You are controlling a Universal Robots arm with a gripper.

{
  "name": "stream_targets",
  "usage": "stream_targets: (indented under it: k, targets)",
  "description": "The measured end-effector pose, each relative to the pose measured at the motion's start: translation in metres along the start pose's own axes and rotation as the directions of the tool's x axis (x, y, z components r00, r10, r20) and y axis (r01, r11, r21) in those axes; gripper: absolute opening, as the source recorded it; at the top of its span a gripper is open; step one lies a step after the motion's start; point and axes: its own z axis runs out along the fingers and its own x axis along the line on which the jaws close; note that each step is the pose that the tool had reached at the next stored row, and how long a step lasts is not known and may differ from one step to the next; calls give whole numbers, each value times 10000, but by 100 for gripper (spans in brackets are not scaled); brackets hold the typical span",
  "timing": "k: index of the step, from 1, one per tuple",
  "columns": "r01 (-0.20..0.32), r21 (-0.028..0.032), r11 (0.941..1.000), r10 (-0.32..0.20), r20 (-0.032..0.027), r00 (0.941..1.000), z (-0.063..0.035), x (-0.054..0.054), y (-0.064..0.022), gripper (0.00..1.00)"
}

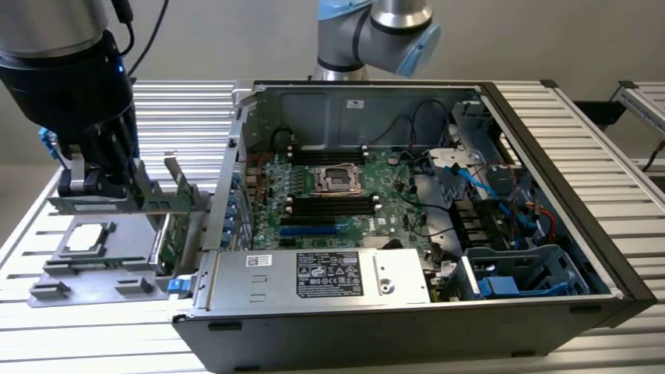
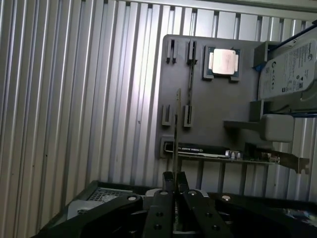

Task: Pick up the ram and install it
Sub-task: 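Pick up the ram and move it above insertion slot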

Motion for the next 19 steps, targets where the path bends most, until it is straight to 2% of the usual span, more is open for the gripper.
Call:
stream_targets:
  k: [5,14,19]
  targets:
    - [80,-36,10000,-80,50,10000,-63,11,-126,14]
    - [165,-79,9998,-164,87,9998,-226,17,-324,14]
    - [170,-84,9998,-169,91,9998,-286,25,-511,14]
